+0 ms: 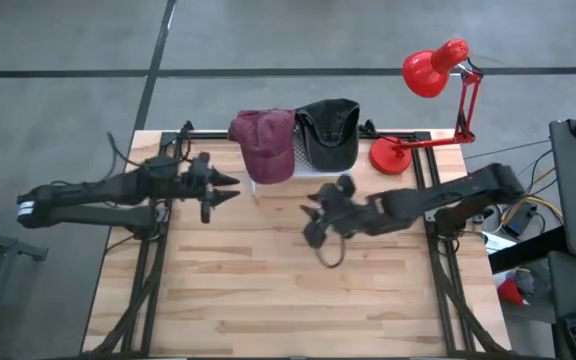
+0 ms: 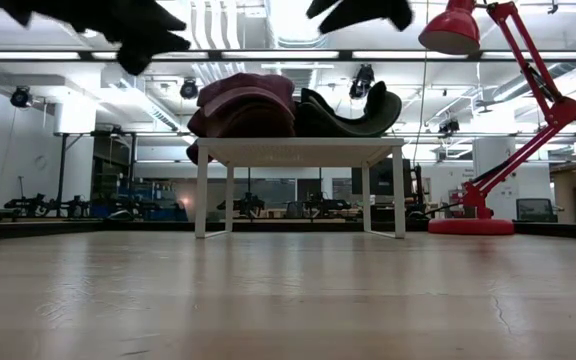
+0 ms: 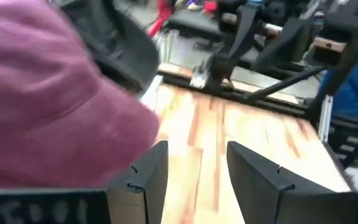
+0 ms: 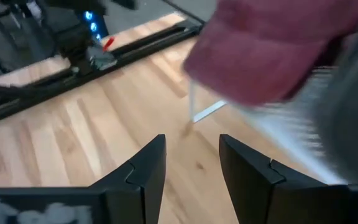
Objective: Pick & Place hat
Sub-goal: Return to Home Position
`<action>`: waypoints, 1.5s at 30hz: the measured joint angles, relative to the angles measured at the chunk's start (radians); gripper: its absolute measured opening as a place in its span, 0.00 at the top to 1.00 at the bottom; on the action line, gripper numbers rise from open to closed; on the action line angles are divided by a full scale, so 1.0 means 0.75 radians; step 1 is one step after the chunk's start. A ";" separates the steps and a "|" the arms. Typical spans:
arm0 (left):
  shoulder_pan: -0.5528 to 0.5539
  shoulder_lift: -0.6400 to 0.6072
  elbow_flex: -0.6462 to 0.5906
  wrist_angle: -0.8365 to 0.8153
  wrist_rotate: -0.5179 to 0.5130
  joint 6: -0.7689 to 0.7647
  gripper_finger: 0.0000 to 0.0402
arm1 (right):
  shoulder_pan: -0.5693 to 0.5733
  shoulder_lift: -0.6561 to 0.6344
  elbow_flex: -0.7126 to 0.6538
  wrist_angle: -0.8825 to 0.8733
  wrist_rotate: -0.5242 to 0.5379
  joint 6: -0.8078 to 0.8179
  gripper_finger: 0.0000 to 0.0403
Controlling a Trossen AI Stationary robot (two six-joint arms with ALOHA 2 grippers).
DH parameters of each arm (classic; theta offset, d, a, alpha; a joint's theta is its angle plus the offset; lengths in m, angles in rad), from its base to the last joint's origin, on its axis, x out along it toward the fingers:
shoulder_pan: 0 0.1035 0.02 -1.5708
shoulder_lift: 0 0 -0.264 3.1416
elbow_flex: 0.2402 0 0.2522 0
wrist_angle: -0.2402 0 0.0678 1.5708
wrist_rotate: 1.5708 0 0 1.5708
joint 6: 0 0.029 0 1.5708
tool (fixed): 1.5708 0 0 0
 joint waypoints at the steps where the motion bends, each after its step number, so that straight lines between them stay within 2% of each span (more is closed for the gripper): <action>1: 0.000 -0.017 0.044 -0.081 -0.013 -0.047 0.59 | 0.006 -0.049 -0.036 0.004 0.004 -0.004 0.65; 4: -0.006 -0.098 0.123 -0.116 0.010 -0.227 0.59 | 0.039 -0.212 -0.168 0.004 0.008 -0.004 0.66; 7: -0.021 -0.211 0.140 -0.125 0.016 -0.297 0.59 | 0.077 -0.388 -0.296 0.002 0.017 -0.004 0.67; 11: -0.037 -0.382 0.086 -0.219 -0.142 -0.374 0.59 | 0.091 -0.641 -0.442 -0.051 0.027 0.011 0.68; 15: -0.050 -0.532 -0.031 -0.179 -0.228 -0.408 0.59 | 0.107 -0.843 -0.601 0.009 -0.104 0.096 0.70; 18: -0.054 -0.615 -0.158 -0.101 -0.216 -0.398 0.59 | 0.119 -0.930 -0.740 0.164 -0.261 0.033 0.70; 22: -0.055 -0.726 -0.322 0.024 -0.261 -0.334 0.59 | 0.101 -1.029 -0.957 0.535 -0.554 -0.360 0.71; 25: -0.054 -0.780 -0.455 0.135 -0.295 -0.282 0.59 | 0.054 -1.103 -1.139 0.865 -0.805 -0.563 0.70; 27: -0.055 -0.812 -0.523 0.248 -0.295 -0.234 0.59 | 0.019 -1.153 -1.254 0.984 -0.954 -0.640 0.69; 29: -0.055 -0.838 -0.585 0.309 -0.297 -0.224 0.59 | -0.014 -1.215 -1.363 1.048 -1.040 -0.644 0.68; 31: -0.054 -0.846 -0.646 0.309 -0.267 -0.270 0.59 | -0.041 -1.282 -1.462 1.099 -1.046 -0.596 0.68; 34: -0.056 -0.843 -0.707 0.295 -0.105 -0.386 0.59 | -0.057 -1.372 -1.596 1.219 -1.042 -0.553 0.67; 37: -0.060 -0.845 -0.757 0.302 -0.039 -0.439 0.59 | -0.059 -1.454 -1.682 1.338 -1.045 -0.551 0.66; 41: -0.063 -0.849 -0.818 0.299 -0.051 -0.403 0.59 | -0.058 -1.559 -1.751 1.339 -1.046 -0.539 0.67; 45: -0.070 -0.848 -0.835 0.231 -0.129 -0.330 0.59 | -0.059 -1.628 -1.787 1.317 -1.046 -0.516 0.68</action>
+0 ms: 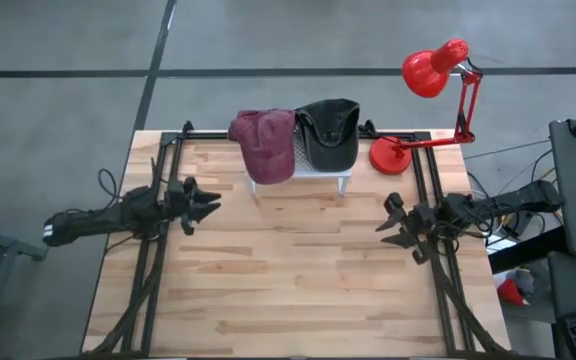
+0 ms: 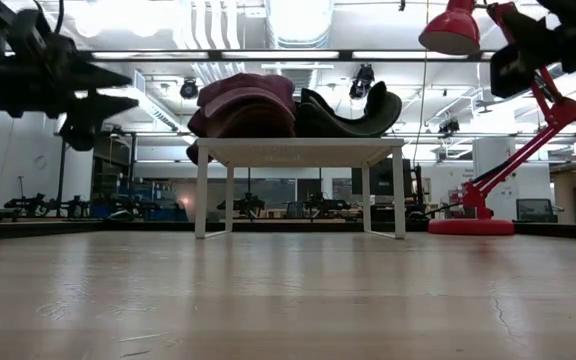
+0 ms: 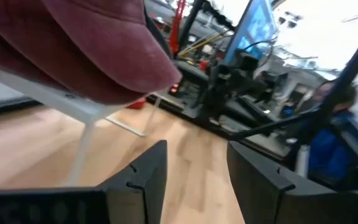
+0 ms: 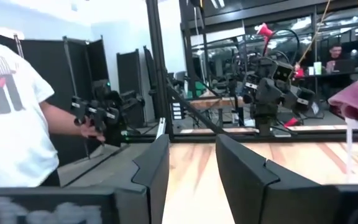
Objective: Pick & Place hat
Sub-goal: Return to Home Position
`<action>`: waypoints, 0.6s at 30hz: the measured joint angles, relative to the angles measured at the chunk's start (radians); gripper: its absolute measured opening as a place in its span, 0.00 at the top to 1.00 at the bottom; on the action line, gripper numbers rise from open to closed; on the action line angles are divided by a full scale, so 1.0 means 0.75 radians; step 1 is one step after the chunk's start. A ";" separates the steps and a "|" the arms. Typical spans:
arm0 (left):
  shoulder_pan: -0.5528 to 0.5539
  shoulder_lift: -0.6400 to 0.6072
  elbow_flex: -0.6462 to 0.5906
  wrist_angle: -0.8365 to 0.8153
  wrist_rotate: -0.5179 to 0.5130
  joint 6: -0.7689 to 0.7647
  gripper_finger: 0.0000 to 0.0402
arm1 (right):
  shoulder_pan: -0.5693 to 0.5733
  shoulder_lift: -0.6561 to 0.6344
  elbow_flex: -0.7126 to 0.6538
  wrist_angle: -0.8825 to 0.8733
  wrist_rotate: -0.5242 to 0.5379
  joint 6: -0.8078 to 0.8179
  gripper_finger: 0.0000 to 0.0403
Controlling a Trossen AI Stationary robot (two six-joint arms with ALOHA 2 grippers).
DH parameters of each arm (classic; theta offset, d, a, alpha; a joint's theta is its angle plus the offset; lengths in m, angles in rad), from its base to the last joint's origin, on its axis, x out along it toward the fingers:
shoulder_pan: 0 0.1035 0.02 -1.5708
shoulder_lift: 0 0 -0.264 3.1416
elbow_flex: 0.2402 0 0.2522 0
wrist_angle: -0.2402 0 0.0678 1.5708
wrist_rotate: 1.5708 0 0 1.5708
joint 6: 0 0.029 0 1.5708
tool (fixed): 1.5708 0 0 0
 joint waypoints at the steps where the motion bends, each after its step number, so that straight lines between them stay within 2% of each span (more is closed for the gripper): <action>1: -0.004 0.000 0.000 -0.004 -0.016 0.029 0.59 | 0.000 -0.012 -0.001 -0.020 0.000 -0.010 0.69; 9: -0.012 0.030 -0.001 -0.002 -0.102 0.265 0.59 | 0.000 -0.017 -0.001 -0.219 -0.011 -0.069 0.72; 18: -0.011 0.125 -0.002 0.000 -0.151 0.309 0.59 | 0.000 -0.019 -0.001 -0.501 -0.011 0.171 0.71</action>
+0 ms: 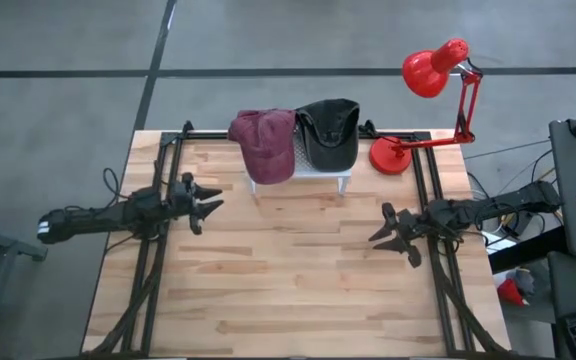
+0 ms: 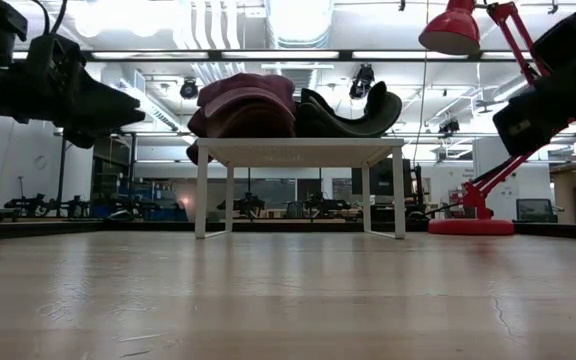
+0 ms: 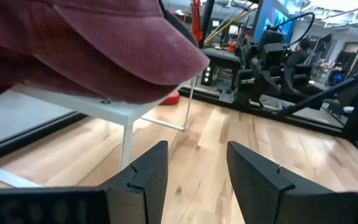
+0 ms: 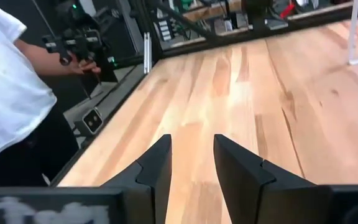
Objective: Pick & Place hat
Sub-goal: Return to Home Position
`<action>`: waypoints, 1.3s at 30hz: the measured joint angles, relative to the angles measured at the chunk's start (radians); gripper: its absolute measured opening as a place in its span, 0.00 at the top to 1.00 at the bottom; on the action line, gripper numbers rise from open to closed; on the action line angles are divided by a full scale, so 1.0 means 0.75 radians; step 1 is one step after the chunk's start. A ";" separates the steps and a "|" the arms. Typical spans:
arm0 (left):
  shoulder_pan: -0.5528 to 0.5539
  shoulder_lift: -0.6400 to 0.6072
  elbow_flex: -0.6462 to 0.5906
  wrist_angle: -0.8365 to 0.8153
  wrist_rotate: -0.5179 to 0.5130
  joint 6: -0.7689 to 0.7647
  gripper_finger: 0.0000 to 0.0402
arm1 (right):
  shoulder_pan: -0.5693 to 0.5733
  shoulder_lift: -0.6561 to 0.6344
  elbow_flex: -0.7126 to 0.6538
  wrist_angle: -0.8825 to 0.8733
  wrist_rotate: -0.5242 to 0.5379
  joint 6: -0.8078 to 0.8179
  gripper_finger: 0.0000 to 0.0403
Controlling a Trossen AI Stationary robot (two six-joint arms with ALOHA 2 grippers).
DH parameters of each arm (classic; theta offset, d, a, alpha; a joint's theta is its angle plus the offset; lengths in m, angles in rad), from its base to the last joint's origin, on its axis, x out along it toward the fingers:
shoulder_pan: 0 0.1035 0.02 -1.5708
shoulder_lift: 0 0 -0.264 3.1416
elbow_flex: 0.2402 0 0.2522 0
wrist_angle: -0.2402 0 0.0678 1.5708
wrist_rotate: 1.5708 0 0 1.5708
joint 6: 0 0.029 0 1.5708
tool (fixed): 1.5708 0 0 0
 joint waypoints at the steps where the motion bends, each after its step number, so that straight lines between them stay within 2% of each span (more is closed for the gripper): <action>1: 0.000 0.009 0.000 -0.001 0.001 -0.004 0.59 | 0.000 0.000 0.000 -0.013 0.000 0.002 0.71; 7: 0.000 0.025 -0.001 -0.003 0.001 -0.028 0.59 | 0.001 0.001 0.000 -0.029 0.001 -0.094 0.68; 14: 0.000 0.025 -0.002 0.011 0.001 -0.023 0.59 | 0.001 0.002 0.000 -0.029 0.002 -0.101 0.67; 39: 0.000 -0.004 -0.004 0.020 0.000 -0.022 0.59 | 0.000 0.002 0.000 -0.028 0.005 -0.102 0.77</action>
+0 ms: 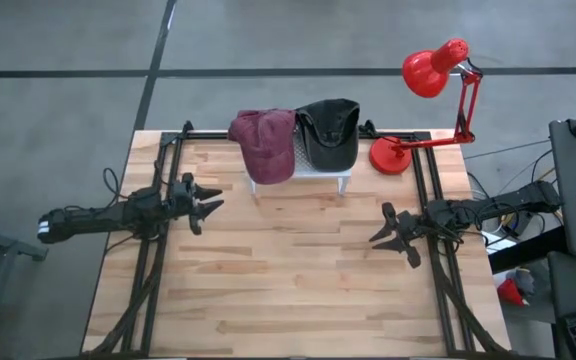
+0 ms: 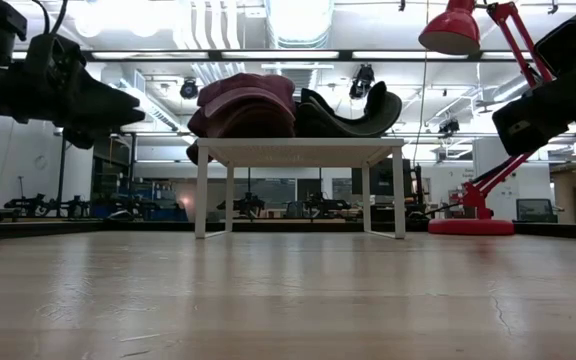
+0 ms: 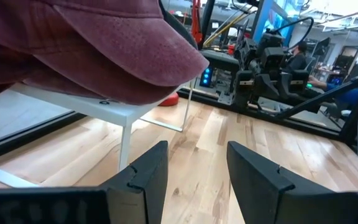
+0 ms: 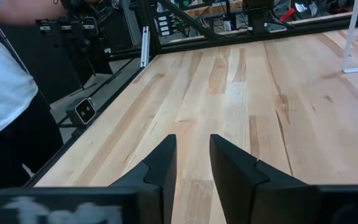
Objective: Pick & Place hat
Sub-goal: Return to Home Position
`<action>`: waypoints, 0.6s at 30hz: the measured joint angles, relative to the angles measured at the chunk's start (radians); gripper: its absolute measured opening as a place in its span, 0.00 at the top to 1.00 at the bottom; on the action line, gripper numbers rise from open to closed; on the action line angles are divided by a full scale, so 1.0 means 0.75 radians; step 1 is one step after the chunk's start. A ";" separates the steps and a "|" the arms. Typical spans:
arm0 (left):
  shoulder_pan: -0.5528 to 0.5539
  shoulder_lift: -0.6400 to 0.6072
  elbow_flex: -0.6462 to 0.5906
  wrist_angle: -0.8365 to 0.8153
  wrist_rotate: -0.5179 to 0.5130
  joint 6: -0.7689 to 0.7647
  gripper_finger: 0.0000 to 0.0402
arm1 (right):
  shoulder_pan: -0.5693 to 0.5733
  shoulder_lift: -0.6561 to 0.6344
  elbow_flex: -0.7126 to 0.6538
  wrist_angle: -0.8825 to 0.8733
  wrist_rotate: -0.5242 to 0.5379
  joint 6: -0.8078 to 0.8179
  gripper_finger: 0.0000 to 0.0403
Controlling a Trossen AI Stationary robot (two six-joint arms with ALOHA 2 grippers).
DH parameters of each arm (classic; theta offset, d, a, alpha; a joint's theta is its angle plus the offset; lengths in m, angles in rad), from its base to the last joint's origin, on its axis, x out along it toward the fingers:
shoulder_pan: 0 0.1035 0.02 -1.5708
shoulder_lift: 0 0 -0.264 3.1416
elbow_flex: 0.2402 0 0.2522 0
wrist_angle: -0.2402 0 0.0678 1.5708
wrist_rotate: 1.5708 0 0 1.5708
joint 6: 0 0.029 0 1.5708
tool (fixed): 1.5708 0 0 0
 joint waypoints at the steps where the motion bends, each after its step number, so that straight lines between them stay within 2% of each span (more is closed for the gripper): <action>1: 0.000 -0.007 0.000 0.000 0.000 0.000 0.59 | 0.000 0.000 0.000 0.000 0.001 0.000 0.77; 12: 0.000 -0.163 0.000 0.001 0.001 0.001 0.59 | 0.000 0.000 0.000 0.000 -0.001 0.000 0.81; 18: 0.001 -0.165 0.000 0.001 0.001 0.001 0.59 | 0.000 0.000 0.000 0.000 -0.002 0.000 0.83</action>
